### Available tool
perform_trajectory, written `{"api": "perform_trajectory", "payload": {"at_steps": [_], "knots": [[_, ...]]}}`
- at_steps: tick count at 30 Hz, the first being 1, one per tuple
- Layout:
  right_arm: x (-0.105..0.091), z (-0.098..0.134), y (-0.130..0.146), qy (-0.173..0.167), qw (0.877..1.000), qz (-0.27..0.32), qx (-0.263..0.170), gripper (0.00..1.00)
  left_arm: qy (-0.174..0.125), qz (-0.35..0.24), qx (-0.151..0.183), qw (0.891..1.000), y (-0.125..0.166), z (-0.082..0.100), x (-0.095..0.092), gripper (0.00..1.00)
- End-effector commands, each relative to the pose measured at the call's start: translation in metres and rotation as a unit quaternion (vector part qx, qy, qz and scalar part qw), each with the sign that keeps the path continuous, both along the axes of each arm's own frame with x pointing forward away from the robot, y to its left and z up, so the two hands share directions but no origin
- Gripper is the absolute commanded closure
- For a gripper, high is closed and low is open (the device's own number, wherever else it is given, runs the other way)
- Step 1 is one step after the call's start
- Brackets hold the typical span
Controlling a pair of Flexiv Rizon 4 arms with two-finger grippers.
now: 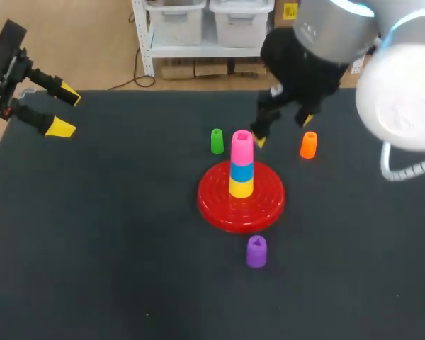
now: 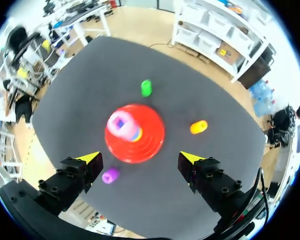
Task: Pick up and stack the cylinders on the red base in this order: pink,purple,orange,green
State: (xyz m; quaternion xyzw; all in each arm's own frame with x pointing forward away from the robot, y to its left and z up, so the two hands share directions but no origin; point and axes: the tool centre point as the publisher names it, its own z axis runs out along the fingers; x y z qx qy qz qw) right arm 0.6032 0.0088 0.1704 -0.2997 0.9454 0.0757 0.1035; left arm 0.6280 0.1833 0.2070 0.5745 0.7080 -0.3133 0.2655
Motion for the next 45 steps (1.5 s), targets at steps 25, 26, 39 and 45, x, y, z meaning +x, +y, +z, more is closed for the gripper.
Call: {"api": "perform_trajectory", "payload": {"at_steps": [25, 26, 39, 45], "knots": [[-0.114, -0.129, 0.038, 0.065, 0.994, 0.061, -0.069, 0.0, -0.002, 0.0, -0.001, 1.0, 0.0, -0.001, 0.0, 0.0], [-0.113, -0.13, 0.039, 0.063, 0.994, 0.06, -0.071, 0.0, -0.002, 0.0, -0.001, 1.0, 0.0, -0.001, 0.0, 0.0], [-0.115, -0.143, 0.036, 0.065, 0.993, 0.047, -0.091, 0.03, -0.002, 0.0, -0.001, 1.0, 0.0, -0.001, 0.0, 0.0], [-0.109, -0.146, 0.037, 0.065, 0.993, 0.04, -0.091, 0.26, -0.002, 0.0, -0.001, 1.0, 0.0, -0.001, 0.0, 0.0]]}}
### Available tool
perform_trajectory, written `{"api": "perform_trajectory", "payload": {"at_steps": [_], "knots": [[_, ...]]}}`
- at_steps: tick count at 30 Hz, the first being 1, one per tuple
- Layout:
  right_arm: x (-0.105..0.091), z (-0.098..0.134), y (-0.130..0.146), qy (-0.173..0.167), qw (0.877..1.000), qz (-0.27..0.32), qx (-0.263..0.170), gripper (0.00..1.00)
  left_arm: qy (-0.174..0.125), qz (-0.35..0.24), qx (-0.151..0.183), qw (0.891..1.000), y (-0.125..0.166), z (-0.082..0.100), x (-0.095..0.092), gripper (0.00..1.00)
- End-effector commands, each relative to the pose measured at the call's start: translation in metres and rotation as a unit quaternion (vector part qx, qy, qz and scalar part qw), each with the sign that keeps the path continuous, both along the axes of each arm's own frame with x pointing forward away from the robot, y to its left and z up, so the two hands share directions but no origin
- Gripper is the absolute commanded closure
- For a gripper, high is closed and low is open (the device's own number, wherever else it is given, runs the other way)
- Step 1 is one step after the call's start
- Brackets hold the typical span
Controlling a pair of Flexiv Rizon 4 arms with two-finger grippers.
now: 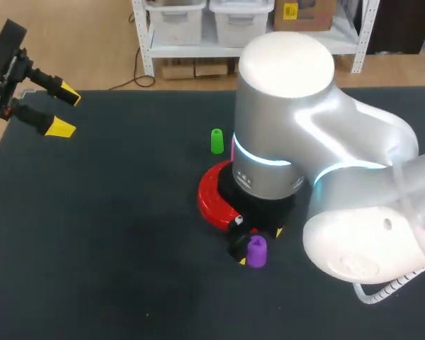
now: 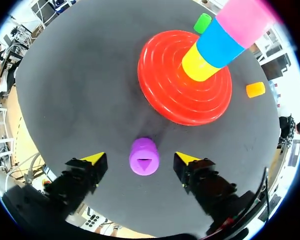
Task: Pick up and stack the cylinders on the red base in this order: pink,purple,orange,green
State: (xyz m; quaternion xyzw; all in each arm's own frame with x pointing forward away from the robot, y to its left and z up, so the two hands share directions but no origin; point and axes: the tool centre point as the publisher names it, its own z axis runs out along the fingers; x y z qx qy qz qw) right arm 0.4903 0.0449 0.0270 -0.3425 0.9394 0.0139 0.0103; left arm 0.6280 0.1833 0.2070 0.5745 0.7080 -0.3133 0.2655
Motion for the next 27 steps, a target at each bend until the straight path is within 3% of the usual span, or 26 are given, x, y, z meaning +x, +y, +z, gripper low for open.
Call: {"api": "perform_trajectory", "payload": {"at_steps": [1, 10, 17, 19, 23, 27], "knots": [[0.0044, -0.0026, 0.0008, -0.001, 1.0, -0.004, 0.0, 0.28, -0.002, 0.0, -0.001, 1.0, 0.0003, -0.0011, -0.0002, 0.0], [0.0106, -0.0016, 0.0033, 0.002, 1.0, -0.009, 0.001, 0.37, -0.002, 0.0, -0.001, 1.0, 0.0003, -0.0011, -0.0002, 0.0], [0.0123, -0.0009, 0.0027, 0.006, 1.0, -0.013, 0.003, 0.56, -0.002, 0.0, -0.001, 1.0, 0.0003, -0.0011, -0.0002, 0.0], [0.0123, -0.0007, 0.0024, 0.008, 1.0, -0.013, 0.003, 0.69, -0.002, 0.0, -0.001, 1.0, 0.0003, -0.0011, -0.0002, 0.0], [0.0124, -0.0007, 0.0019, 0.009, 1.0, -0.014, 0.002, 0.78, -0.002, 0.0, -0.001, 1.0, 0.0003, -0.0011, -0.0002, 0.0], [0.0126, -0.0005, 0.0018, 0.01, 1.0, -0.014, 0.001, 0.77, -0.002, 0.0, -0.001, 1.0, 0.0003, -0.0011, -0.0002, 0.0]]}}
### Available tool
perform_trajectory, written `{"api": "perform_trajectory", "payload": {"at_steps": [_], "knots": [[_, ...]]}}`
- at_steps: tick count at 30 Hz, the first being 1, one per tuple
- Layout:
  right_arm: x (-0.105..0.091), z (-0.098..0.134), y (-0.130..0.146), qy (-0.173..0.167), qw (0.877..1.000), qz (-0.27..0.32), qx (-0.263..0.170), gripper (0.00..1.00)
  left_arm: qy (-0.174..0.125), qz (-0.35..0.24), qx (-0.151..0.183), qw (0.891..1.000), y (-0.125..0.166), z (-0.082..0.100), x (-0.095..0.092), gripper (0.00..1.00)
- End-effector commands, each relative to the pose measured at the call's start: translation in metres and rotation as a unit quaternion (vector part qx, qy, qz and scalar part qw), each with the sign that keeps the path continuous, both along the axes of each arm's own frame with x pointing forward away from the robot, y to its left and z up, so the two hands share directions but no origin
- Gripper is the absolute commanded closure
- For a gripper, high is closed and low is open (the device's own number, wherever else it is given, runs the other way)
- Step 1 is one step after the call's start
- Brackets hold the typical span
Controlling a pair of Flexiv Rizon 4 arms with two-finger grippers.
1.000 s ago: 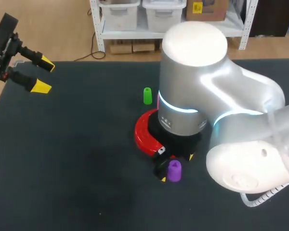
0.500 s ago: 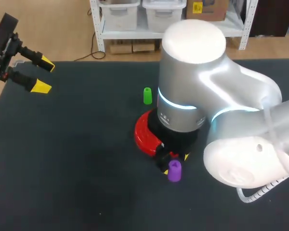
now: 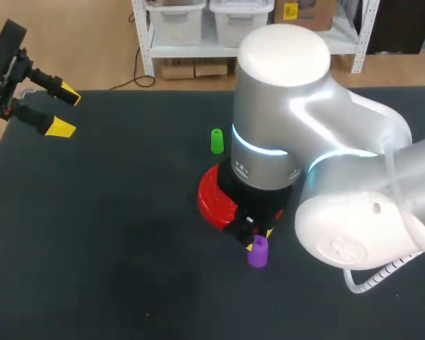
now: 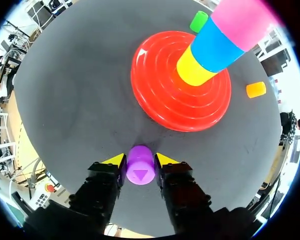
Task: Pick up and stack the cylinders on the red base in this order: pink,purple,orange,green
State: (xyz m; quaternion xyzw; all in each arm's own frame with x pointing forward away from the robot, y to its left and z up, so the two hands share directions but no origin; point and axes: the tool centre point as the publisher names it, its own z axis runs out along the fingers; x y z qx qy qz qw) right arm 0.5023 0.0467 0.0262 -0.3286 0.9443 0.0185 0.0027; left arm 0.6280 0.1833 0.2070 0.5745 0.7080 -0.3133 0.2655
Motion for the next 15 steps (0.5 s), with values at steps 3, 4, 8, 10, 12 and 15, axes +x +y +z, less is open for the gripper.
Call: {"api": "perform_trajectory", "payload": {"at_steps": [3, 4, 8, 10, 12, 15], "knots": [[0.0008, 0.0003, 0.0009, 0.003, 1.0, 0.002, -0.004, 0.57, -0.002, 0.0, -0.001, 1.0, 0.0003, -0.0011, -0.0002, 0.0], [0.0008, 0.0006, 0.0012, 0.003, 1.0, 0.003, -0.004, 0.53, -0.002, 0.0, -0.001, 1.0, 0.0003, -0.0011, -0.0002, 0.0], [0.0003, 0.0015, 0.0012, 0.003, 1.0, 0.004, -0.005, 0.24, -0.002, 0.0, -0.001, 1.0, 0.0003, -0.0011, -0.0002, 0.0], [-0.0002, 0.0013, -0.0002, 0.003, 1.0, 0.003, -0.006, 0.23, -0.002, 0.0, -0.001, 1.0, 0.0003, -0.0011, -0.0002, 0.0], [-0.0006, 0.0011, -0.0016, 0.004, 1.0, 0.001, -0.008, 0.23, -0.002, 0.0, -0.001, 1.0, 0.0003, -0.0011, -0.0002, 0.0], [-0.0018, 0.0011, -0.0036, 0.005, 1.0, -0.001, -0.009, 0.29, -0.002, 0.0, -0.001, 1.0, 0.0003, -0.0011, -0.0002, 0.0]]}}
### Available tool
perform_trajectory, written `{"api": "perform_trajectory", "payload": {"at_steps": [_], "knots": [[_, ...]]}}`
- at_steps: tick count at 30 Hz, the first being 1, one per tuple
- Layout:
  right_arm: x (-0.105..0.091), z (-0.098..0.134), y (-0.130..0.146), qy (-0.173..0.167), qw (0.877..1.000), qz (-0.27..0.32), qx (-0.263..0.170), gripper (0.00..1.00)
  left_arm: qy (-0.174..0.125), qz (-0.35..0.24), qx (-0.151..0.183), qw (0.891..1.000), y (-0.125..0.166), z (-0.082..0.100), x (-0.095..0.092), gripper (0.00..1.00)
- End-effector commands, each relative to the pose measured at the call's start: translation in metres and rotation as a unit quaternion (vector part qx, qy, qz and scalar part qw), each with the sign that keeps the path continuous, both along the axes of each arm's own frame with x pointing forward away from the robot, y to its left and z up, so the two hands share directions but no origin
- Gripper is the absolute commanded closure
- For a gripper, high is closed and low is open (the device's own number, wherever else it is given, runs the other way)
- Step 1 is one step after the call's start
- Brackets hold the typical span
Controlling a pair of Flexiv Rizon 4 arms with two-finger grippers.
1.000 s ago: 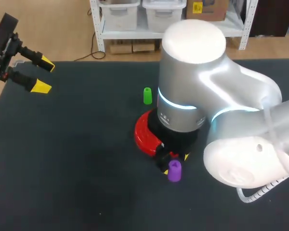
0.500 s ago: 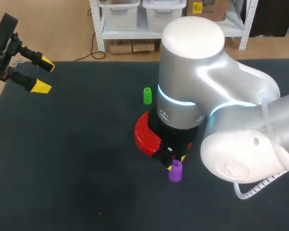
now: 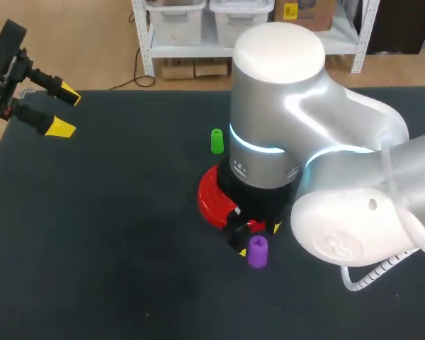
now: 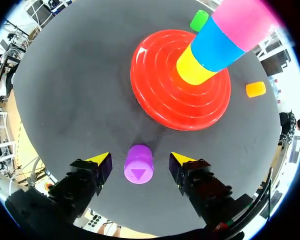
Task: Pick up and stack the cylinders on the red base in this order: pink,purple,orange,green
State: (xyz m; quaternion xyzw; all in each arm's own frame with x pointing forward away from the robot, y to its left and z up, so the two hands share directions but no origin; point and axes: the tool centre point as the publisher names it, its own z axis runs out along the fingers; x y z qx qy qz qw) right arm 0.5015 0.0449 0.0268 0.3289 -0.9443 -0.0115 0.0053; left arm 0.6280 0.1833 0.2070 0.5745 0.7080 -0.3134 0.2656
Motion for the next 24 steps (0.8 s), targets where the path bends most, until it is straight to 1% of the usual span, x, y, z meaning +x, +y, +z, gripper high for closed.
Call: {"api": "perform_trajectory", "payload": {"at_steps": [1, 4, 5, 6, 7, 8, 10, 11, 12, 14, 16, 17, 20, 24], "knots": [[-0.002, 0.001, -0.002, 0.0, 1.0, -0.001, 0.0, 0.31, -0.002, 0.0, -0.001, 1.0, 0.0, -0.001, 0.0, 0.0], [-0.003, 0.001, -0.004, 0.0, 1.0, -0.002, 0.0, 0.37, -0.002, 0.0, -0.001, 1.0, 0.0, -0.001, 0.0, 0.0], [-0.003, 0.001, -0.005, 0.0, 1.0, -0.003, -0.001, 0.38, -0.002, 0.0, -0.001, 1.0, 0.0, -0.001, 0.0, 0.0], [-0.003, 0.0, -0.005, 0.0, 1.0, -0.004, -0.001, 0.47, -0.002, 0.0, -0.001, 1.0, 0.0, -0.001, 0.0, 0.0], [-0.003, 0.0, -0.006, 0.0, 1.0, -0.004, -0.001, 0.51, -0.002, 0.0, -0.001, 1.0, 0.0, -0.001, 0.0, 0.0], [-0.004, 0.0, -0.006, 0.0, 1.0, -0.005, -0.001, 0.53, -0.002, 0.0, -0.001, 1.0, 0.0, -0.001, 0.0, 0.0], [-0.006, 0.001, -0.004, 0.0, 1.0, -0.003, 0.0, 0.6, -0.002, 0.0, -0.001, 1.0, 0.0, -0.001, 0.0, 0.0], [-0.007, 0.001, -0.003, 0.0, 1.0, -0.001, 0.001, 0.62, -0.002, 0.0, -0.001, 1.0, 0.0, -0.001, 0.0, 0.0], [-0.008, 0.002, -0.003, 0.0, 1.0, -0.001, 0.002, 0.69, -0.002, 0.0, -0.001, 1.0, 0.0, -0.001, 0.0, 0.0], [-0.01, 0.002, -0.001, 0.001, 1.0, 0.002, 0.002, 0.79, -0.002, 0.0, -0.001, 1.0, 0.0, -0.001, 0.0, 0.0], [-0.012, 0.004, 0.0, 0.001, 1.0, 0.004, 0.002, 0.98, -0.002, 0.0, -0.001, 1.0, 0.0, -0.001, 0.0, 0.0], [-0.013, 0.005, 0.0, 0.001, 1.0, 0.005, 0.002, 1.0, -0.002, 0.0, -0.001, 1.0, 0.0, -0.001, 0.0, 0.0], [-0.011, 0.016, 0.001, -0.001, 1.0, 0.002, 0.004, 1.0, -0.002, 0.0, -0.001, 1.0, 0.0, -0.001, 0.0, 0.0], [-0.002, 0.05, 0.004, -0.017, 1.0, 0.001, 0.018, 1.0, -0.002, 0.0, -0.001, 1.0, 0.0, -0.001, 0.0, 0.0]]}}
